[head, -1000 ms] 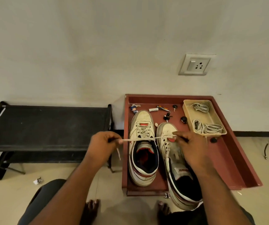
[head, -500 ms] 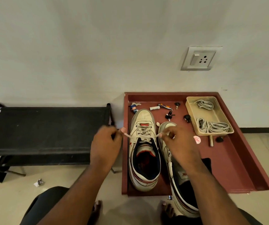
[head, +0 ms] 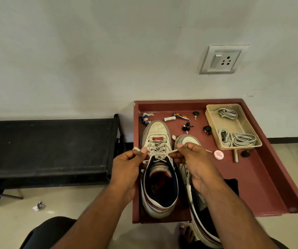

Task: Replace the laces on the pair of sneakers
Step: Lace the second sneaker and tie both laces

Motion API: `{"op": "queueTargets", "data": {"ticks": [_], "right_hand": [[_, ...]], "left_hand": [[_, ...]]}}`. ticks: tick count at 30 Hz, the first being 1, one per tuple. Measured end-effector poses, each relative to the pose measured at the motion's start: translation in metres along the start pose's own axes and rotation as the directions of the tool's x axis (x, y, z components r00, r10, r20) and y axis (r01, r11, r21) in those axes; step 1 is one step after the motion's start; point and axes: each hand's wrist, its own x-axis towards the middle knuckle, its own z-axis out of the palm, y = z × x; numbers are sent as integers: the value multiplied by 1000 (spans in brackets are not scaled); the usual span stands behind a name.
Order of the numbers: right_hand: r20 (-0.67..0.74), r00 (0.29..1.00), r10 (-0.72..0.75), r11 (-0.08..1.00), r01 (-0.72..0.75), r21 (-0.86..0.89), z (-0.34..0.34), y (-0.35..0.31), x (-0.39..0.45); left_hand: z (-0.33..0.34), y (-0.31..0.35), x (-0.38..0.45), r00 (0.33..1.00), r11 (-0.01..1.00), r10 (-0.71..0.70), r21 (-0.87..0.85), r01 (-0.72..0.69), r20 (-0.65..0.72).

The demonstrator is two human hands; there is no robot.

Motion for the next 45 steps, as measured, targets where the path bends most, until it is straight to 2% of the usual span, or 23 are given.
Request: {"op": "queueTargets", "data": {"ticks": [4,9,13,18,24,28,31,35,38,40,42,45], "right_hand": [[-6,1000,26,998,-25,55,1,4,-2],[-75,996,52,984,-38,176,-10,6,-1],[-82,996,-25,983,39,181,-11,4,-6],[-1,977,-213,966,211,148,-6,-18,-24],[53,934,-352,927,341,155,4,-50,-48],[91,918,-386,917,371,149,8,-76,-66],[126,906,-403,914,393,97,10,-93,-81],[181,898,-402,914,381,141,13,-112,-103],[191,866,-463,886,453,94,12,-126,-114],[187,838,-512,852,523,-10,10,-132,-115],[185,819,-544,811,569,-137,8,-137,-113],[180,798,-575,771,602,-208,7,-140,-107]], "left_hand": [[3,-5,4,996,999,-20,-42,16,-81],[-4,-10,6,993,993,-5,-114,-9,-120],[-6,-4,3,998,988,25,-148,-34,-66],[-6,22,-4,965,965,262,-2,-262,30],[5,60,-25,909,910,414,4,-415,51],[13,88,-45,881,882,466,35,-470,83],[18,108,-64,832,825,540,118,-553,126],[25,128,-90,836,824,515,160,-544,190],[31,143,-101,792,753,574,244,-610,208],[35,150,-108,764,708,601,288,-645,233],[39,155,-112,759,699,605,297,-650,240],[43,159,-113,770,722,598,269,-638,223]]}}
